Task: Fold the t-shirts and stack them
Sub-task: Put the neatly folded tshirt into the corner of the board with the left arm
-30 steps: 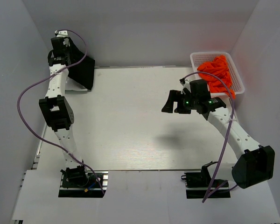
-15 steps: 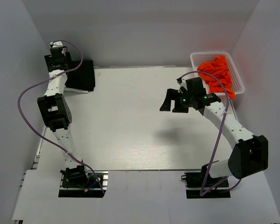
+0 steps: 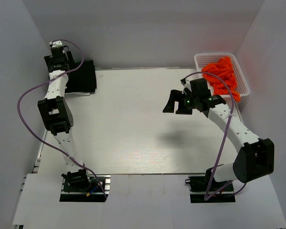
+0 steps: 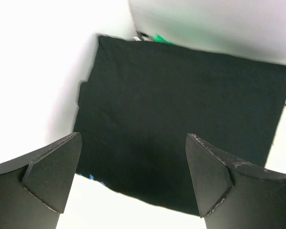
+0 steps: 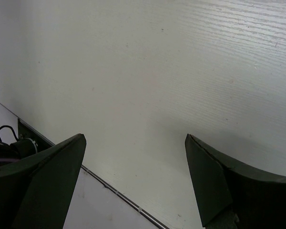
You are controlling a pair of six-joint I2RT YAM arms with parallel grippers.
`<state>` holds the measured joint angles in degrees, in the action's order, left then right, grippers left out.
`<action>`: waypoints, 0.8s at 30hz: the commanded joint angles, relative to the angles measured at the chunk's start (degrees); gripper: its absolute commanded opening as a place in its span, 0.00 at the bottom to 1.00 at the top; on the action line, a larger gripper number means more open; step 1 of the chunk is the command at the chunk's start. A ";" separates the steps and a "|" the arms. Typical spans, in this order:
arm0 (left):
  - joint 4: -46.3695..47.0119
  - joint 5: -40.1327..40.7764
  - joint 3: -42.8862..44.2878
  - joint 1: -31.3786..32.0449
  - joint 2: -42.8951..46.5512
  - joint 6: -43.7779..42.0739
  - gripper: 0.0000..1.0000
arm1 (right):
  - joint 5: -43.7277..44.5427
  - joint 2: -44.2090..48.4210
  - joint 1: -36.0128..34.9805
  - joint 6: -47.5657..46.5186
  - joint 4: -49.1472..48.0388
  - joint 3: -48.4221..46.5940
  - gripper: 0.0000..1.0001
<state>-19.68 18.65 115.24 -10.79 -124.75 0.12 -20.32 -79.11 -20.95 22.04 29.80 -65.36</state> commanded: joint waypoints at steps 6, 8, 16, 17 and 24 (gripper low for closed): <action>-7.31 -22.34 -8.17 3.48 16.36 15.68 1.00 | 0.63 6.68 0.12 1.07 -4.14 1.81 0.90; -6.69 -23.05 -16.42 5.85 23.10 18.41 1.00 | 0.89 8.26 0.03 2.30 -6.23 4.52 0.90; -3.86 -23.24 -53.17 22.71 51.25 27.55 1.00 | 9.94 25.48 0.12 5.29 -6.78 17.53 0.90; -5.26 -22.53 -55.54 23.96 53.62 27.57 1.00 | 10.99 28.89 0.03 5.29 -6.43 19.55 0.90; -14.06 -16.82 -69.27 27.75 72.44 31.87 1.00 | 14.94 38.06 0.03 8.97 -6.07 30.45 0.90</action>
<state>-30.17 -2.44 46.96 16.64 -57.87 29.45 -9.13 -43.18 -20.97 28.40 23.86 -38.13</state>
